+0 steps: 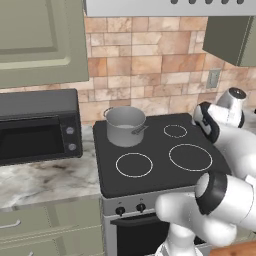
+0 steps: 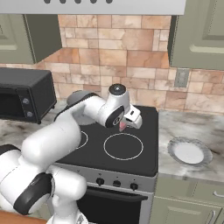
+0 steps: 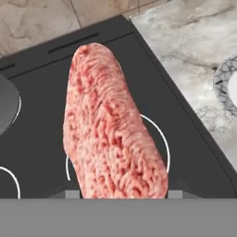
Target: Retrieve the frozen meat and place it in the pot on a burner. Then turn the burner on.
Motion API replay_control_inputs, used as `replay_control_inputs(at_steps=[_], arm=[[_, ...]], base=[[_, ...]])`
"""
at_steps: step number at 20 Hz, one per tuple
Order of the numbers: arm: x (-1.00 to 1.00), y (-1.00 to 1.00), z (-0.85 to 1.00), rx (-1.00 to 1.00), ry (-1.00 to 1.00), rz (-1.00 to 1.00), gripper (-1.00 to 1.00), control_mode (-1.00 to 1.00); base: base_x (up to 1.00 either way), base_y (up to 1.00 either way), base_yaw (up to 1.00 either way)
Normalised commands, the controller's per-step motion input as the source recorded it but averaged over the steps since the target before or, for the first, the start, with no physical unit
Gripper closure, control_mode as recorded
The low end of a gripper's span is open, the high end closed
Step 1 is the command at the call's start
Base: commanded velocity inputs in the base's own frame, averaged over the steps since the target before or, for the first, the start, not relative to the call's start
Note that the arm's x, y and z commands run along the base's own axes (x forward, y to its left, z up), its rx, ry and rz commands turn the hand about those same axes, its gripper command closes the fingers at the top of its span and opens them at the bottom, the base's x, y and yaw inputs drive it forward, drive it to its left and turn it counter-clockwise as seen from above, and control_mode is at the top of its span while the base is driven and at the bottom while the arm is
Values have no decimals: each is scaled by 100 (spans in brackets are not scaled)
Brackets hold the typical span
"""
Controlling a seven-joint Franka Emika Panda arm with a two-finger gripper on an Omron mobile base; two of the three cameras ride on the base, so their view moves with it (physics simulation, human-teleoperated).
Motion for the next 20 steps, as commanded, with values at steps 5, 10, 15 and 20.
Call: replay_control_inputs(at_steps=[5,10,15,20], arm=[[0,44,43,1,0,0,100,-100],[0,43,20,1,0,1,100,-100],[7,42,34,0,0,8,100,-100],[17,46,23,-1,3,9,100,-100]], base=[[0,0,0],[0,0,0],[0,0,0],[0,0,0]])
